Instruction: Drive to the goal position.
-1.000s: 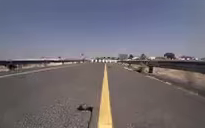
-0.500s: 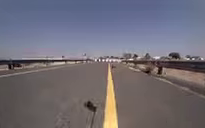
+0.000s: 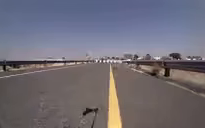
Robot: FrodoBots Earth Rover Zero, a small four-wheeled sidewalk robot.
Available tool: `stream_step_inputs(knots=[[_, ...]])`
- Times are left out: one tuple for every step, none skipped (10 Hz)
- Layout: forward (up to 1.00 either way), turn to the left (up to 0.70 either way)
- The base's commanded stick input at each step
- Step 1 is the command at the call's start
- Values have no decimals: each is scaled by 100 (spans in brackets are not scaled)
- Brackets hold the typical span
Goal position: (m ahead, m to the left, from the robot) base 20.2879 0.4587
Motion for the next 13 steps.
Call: stream_step_inputs(knots=[[100, -1], [100, -1], [100, -1], [100, -1], [100, -1], [100, -1], [100, -1], [100, -1], [100, -1], [100, -1], [100, -1], [100, -1], [100, -1]])
